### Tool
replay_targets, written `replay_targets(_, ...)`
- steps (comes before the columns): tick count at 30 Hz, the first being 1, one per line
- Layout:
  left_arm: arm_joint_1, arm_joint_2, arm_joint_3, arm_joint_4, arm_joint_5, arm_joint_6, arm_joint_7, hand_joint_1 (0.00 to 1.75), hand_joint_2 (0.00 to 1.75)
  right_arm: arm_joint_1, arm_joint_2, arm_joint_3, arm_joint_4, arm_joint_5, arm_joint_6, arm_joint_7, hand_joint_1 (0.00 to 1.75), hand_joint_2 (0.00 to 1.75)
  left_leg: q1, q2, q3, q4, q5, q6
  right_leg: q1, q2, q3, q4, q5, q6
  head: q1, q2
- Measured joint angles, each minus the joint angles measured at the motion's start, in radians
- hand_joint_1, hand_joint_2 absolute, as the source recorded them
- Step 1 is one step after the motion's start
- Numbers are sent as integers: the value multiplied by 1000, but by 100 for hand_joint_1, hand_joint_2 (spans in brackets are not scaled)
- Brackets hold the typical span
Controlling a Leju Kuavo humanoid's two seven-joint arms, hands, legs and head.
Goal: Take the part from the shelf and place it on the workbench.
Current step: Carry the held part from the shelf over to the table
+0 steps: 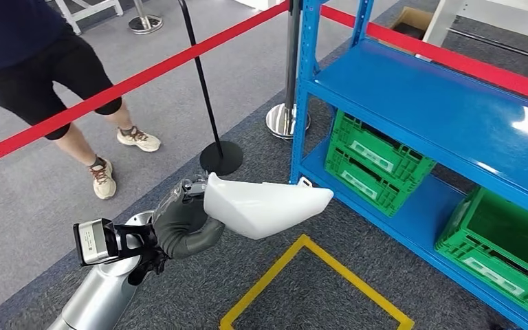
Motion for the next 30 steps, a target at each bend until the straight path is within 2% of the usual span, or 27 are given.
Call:
replay_targets(1,-5,0,-3,4,4,-2,-1,175,175,-2,4,0,0,-1,-2,-10,0,0,0,3,3,-7,13,1,0,-14,0,0,0,0,0,0)
replay_targets(2,-16,1,-7,10,12,-3,-3,175,175,-5,8,0,0,-1,-5,-17,0,0,0,10,28,-55,42,3,1,-28,1,0,-1,1,0,0)
replay_targets(4,-51,2,-18,26,33,2,-10,175,175,-10,16,-1,-1,0,-9,-22,0,0,-7,52,108,-201,96,13,5,-52,5,0,-4,5,0,0)
replay_targets(5,-71,1,-25,36,44,5,-13,175,175,-12,19,-2,-1,0,-10,-21,0,0,-12,70,137,-253,109,19,8,-62,6,0,-6,9,1,0)
replay_targets(6,-88,1,-32,45,53,9,-15,175,175,-14,21,-4,-1,-1,-10,-16,0,0,-17,81,152,-279,111,24,10,-73,8,-1,-7,14,1,0)
replay_targets(7,-100,0,-38,55,58,13,-16,175,175,-15,24,-6,-1,-1,-11,-9,0,0,-21,77,154,-285,107,28,11,-83,11,-2,-8,19,1,0)
replay_targets(8,-108,0,-43,63,61,17,-16,175,175,-16,26,-8,-1,-2,-11,-1,0,0,-21,63,154,-287,110,32,10,-94,16,-5,-9,24,1,0)
replay_targets(9,-113,0,-49,71,63,21,-16,175,175,-17,29,-10,-1,-3,-11,7,0,0,-20,51,156,-291,113,38,8,-93,19,-3,-13,30,1,0)
replay_targets(10,-120,-1,-55,77,64,25,-17,175,175,-18,31,-13,-2,-3,-11,14,0,0,-16,39,158,-295,117,43,6,-75,15,11,-25,34,3,0)
replay_targets(11,-127,-2,-61,82,67,28,-18,175,175,-17,33,-15,-2,-4,-13,22,0,0,-13,27,161,-299,121,49,5,-46,1,46,-47,37,6,0)
replay_targets(12,-134,-4,-68,87,70,31,-20,175,175,-14,34,-19,-2,-6,-15,31,0,0,-10,15,162,-301,123,53,4,-11,-26,103,-76,39,9,0)
replay_targets(13,-138,-6,-76,91,75,33,-22,175,175,-11,36,-22,-2,-9,-17,40,0,0,-10,1,162,-301,123,56,4,15,-62,174,-107,40,12,0)
replay_targets(14,-138,-7,-83,95,81,34,-22,175,175,-6,36,-26,-2,-13,-19,50,0,0,-10,-13,161,-300,124,57,5,28,-96,238,-128,40,14,0)
replay_targets(15,-138,-9,-90,99,88,34,-20,175,175,0,38,-31,-2,-16,-21,56,0,0,-11,-29,162,-300,124,57,5,34,-120,275,-131,40,14,0)
replay_targets(16,-140,-11,-96,101,97,34,-17,175,175,4,40,-35,-2,-18,-21,61,0,0,-11,-45,162,-299,124,57,5,37,-126,275,-115,40,14,0)
replay_targets(17,-142,-13,-99,103,106,35,-13,175,175,6,42,-39,-2,-19,-21,63,0,0,-10,-60,163,-297,123,56,4,41,-113,233,-82,39,14,0)
replay_targets(18,-147,-17,-103,103,115,35,-8,175,175,7,44,-42,-2,-19,-22,63,0,0,-10,-75,162,-294,121,54,1,57,-87,163,-41,39,15,0)
replay_targets(20,-157,-22,-109,103,132,37,-2,175,175,8,47,-47,-2,-19,-22,63,0,0,-11,-101,155,-282,116,44,-5,96,-37,42,5,40,15,0)
replay_targets(21,-160,-23,-111,103,140,38,1,175,175,8,47,-48,-2,-17,-22,62,0,0,-11,-112,151,-278,115,38,-5,108,-26,14,10,38,16,0)
replay_targets(23,-158,-22,-114,100,150,41,3,175,175,9,50,-49,-2,-8,-21,56,0,0,-7,-135,145,-279,118,28,-2,94,-20,10,7,29,16,0)
replay_targets(24,-154,-21,-114,95,153,43,4,175,175,8,51,-49,-2,-1,-20,51,0,0,-7,-130,142,-277,116,23,-2,82,-17,9,8,23,16,0)
replay_targets(25,-150,-19,-112,88,154,46,6,175,175,8,52,-49,-3,5,-19,47,0,0,-7,-111,134,-262,106,18,-2,70,-15,7,9,16,12,0)
replay_targets(26,-146,-18,-109,80,153,48,9,175,175,9,52,-49,-3,12,-18,44,0,0,-8,-80,115,-227,86,14,-3,58,-14,6,10,11,8,0)
replay_targets(27,-140,-17,-105,70,150,48,14,175,175,10,52,-49,-4,19,-15,41,0,0,-9,-43,87,-171,56,10,-1,45,-13,6,8,7,5,0)
replay_targets(28,-131,-16,-101,62,144,46,20,175,175,12,50,-48,-4,27,-13,39,0,0,-8,-18,50,-101,24,7,1,31,-13,6,7,4,1,0)
replay_targets(29,-116,-15,-95,54,133,42,23,175,175,15,48,-47,-4,34,-10,37,0,0,-7,-6,16,-36,1,5,3,17,-12,6,5,2,1,0)
replay_targets(30,-97,-14,-88,47,117,37,22,175,175,16,46,-47,-4,41,-8,33,0,0,-6,-1,-5,2,-6,5,4,3,-12,6,4,1,1,0)
